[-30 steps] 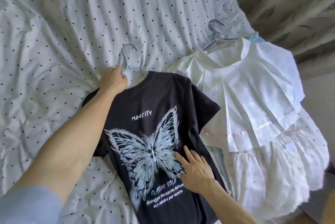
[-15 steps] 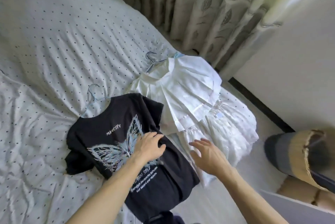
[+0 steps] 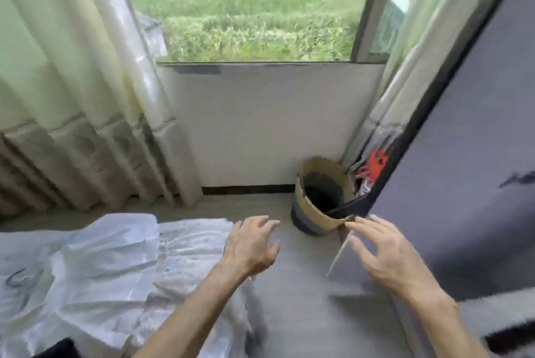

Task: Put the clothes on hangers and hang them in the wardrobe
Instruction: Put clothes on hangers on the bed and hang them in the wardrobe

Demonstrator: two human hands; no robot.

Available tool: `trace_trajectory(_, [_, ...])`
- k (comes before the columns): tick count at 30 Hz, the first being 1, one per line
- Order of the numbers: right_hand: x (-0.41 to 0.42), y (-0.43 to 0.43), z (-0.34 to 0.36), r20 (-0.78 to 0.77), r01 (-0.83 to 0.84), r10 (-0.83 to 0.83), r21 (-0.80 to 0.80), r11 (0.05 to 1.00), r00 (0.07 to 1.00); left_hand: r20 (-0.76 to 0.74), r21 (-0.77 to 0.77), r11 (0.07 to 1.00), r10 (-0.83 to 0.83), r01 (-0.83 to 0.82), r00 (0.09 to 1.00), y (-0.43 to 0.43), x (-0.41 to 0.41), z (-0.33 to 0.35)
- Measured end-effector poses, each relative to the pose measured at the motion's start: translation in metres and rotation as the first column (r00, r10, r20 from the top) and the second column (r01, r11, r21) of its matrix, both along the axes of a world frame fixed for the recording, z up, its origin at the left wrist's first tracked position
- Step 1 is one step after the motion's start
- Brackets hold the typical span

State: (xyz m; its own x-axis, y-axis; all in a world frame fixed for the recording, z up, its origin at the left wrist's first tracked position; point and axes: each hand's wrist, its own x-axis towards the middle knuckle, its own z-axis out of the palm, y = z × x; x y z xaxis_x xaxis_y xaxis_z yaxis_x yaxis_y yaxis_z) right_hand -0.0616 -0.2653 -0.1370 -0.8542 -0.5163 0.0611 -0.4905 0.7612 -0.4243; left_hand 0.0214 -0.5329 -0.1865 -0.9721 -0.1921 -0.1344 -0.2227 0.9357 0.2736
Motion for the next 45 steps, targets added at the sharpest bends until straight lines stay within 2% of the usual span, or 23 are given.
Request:
trace_trajectory(4, [-0.024,0.123,0.028,-0.067,0.281,-0.286,-0.065,0.957,0.956,-0.125,-0.061,0.964,-0.266,0.260,0.956,0.102,-0.098,0.050])
trace_trajectory(9, [-0.023,0.247,0.058,-0.116,0.535,-0.546,-0.117,0.837,0.830,-0.259,-0.099,0.842,-0.537,0.531,0.803,0.239,-0.186,0.100])
trace_trajectory(16, [-0.004,0.358,0.097,-0.225,0.753,-0.751,-0.095,0.651,0.621,-0.315,-0.075,0.651,-0.734,0.755,0.602,0.402,-0.252,0.146])
trace_trajectory(19, [-0.006,0.389,0.125,-0.371,0.829,-0.794,-0.098,0.550,0.483,-0.327,-0.010,0.577,-0.774,0.817,0.542,0.457,-0.275,0.150])
trace_trajectory(22, [-0.022,0.416,0.152,-0.544,0.873,-0.788,-0.189,0.449,0.288,-0.307,0.157,0.510,-0.789,0.846,0.532,0.507,-0.304,0.139])
trace_trajectory(25, [-0.047,0.443,0.174,-0.614,0.932,-0.776,-0.177,0.315,0.146,-0.258,0.406,0.453,-0.776,0.793,0.576,0.551,-0.331,0.123])
trace_trajectory(29, [-0.081,0.483,0.183,-0.615,0.992,-0.786,-0.042,0.117,0.066,-0.147,0.523,0.444,-0.793,0.727,0.591,0.605,-0.363,0.111])
trace_trajectory(32, [-0.099,0.501,0.172,-0.650,0.999,-0.760,-0.015,0.030,0.013,-0.060,0.565,0.440,-0.822,0.698,0.567,0.643,-0.384,0.103])
trace_trajectory(36, [-0.110,0.510,0.155,-0.768,0.993,-0.635,-0.114,0.008,-0.083,-0.016,0.619,0.439,-0.822,0.651,0.569,0.687,-0.401,0.088])
trace_trajectory(41, [-0.120,0.523,0.145,-0.841,0.982,-0.518,-0.190,0.007,-0.159,-0.082,0.599,0.460,-0.780,0.656,0.621,0.720,-0.405,0.068])
trace_trajectory(45, [-0.125,0.530,0.141,-0.871,0.972,-0.445,-0.233,0.002,-0.208,0.003,0.666,0.492,-0.753,0.561,0.658,0.727,-0.405,0.062])
